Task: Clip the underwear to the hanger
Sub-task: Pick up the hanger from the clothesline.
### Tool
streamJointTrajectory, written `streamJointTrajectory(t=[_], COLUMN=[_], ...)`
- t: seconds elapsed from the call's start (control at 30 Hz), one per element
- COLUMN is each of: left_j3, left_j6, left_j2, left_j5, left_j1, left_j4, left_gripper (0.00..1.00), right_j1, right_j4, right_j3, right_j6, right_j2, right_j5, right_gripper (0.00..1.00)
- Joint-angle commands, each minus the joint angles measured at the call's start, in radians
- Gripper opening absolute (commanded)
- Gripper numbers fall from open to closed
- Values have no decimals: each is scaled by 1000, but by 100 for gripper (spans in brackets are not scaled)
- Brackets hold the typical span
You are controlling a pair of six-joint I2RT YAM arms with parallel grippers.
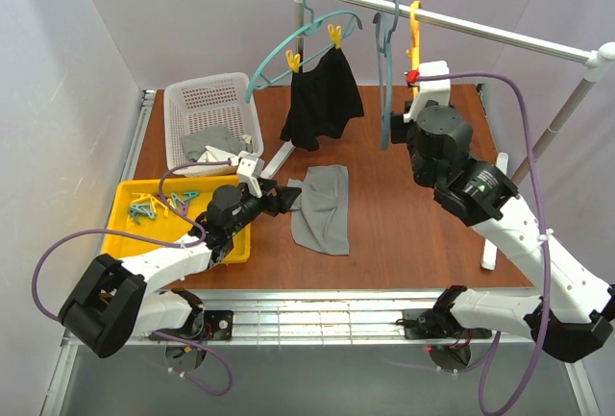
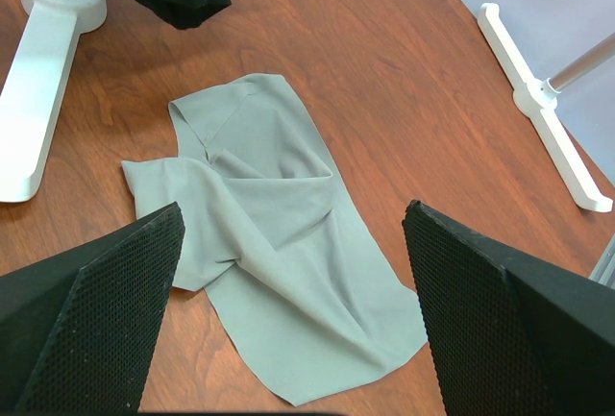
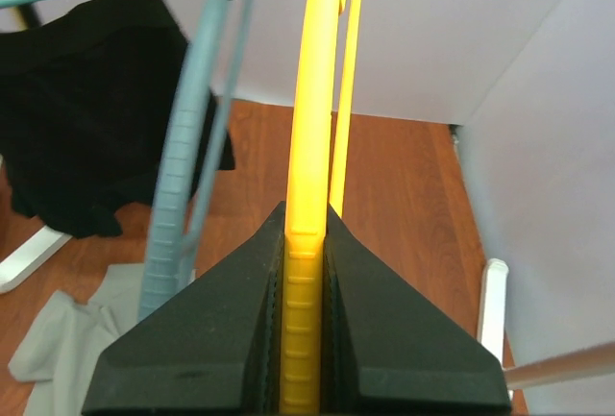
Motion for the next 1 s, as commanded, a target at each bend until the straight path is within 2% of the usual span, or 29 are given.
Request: streamJointTrajectory(t=[0.0,0.57,0.7,0.87,0.97], left_j3=[-5,2,2,1,2], left_j6=[7,16,17,17,17], left_j2=[-19,7,7,11,16], left_j5=[-9,-27,-26,-33,-36], left_j1=[6,7,7,7,7], left_j4=[-15,-15,-13,-7,-5], left_gripper=[84,84,84,84,84], right_j1=[32,50,55,127,161], right_j4=[62,230,279,481,492], right_j3=[13,122,75,-124,-168], right_j6=[-1,-131,-142,-211,-219], right_j2=[35,225,184,-6,-95], right_j5=[-64,-90,-95,-83,-54], right_gripper=[1,1,1,1,1])
